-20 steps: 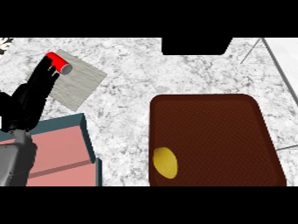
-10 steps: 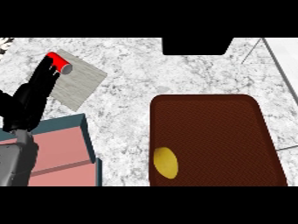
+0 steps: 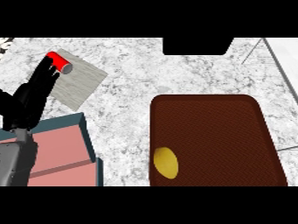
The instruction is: Pick the bell pepper from the tray and place it in the tiered shelf
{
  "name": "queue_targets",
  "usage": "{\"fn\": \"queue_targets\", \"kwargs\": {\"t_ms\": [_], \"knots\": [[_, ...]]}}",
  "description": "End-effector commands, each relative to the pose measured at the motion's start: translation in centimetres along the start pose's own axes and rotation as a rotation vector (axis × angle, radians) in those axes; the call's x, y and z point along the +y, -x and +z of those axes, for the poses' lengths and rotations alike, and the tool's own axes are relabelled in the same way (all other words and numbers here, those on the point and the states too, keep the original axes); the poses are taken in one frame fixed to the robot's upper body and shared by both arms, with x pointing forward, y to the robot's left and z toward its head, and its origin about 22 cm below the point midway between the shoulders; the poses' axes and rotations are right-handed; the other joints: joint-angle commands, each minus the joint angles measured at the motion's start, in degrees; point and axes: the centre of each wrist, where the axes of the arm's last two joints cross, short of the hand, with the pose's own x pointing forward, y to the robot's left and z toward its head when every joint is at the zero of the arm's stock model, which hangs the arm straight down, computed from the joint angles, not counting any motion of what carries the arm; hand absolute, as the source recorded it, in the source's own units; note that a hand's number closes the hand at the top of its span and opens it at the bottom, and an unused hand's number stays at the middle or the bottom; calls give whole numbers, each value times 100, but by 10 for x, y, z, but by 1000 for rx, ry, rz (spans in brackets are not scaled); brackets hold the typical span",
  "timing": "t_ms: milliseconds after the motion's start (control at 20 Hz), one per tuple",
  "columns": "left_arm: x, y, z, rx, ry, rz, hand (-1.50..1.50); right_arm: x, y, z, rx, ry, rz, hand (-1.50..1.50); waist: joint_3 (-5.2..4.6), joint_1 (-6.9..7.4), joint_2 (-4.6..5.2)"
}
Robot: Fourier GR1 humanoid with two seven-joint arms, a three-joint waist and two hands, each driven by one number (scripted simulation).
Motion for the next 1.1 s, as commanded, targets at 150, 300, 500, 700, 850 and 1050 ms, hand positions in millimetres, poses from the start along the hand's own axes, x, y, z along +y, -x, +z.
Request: {"fn": "queue_targets", "kwargs": {"t_ms": [150,300,500,700,850,1050], "knots": [[-22,9,24,18,24,24,0,-4,15,-11,-4,161,-59,-150,-20,21,7],[-10,-4,5,16,8,19,0,5,24,-34,-42,223,-111,-150,-19,24,23],[-8,1,11,19,8,24,0,-27,36,-42,-95,253,-161,-150,-20,-5,12],[-7,-1,14,27,5,16,0,-60,47,-48,-47,92,-191,-150,-21,-48,-7],[-8,10,13,24,-15,5,0,-74,53,-53,40,-8,-241,-150,-24,-66,-1],[-4,17,10,40,-3,14,0,-140,79,-50,37,14,-275,-150,-22,-137,-1]]}}
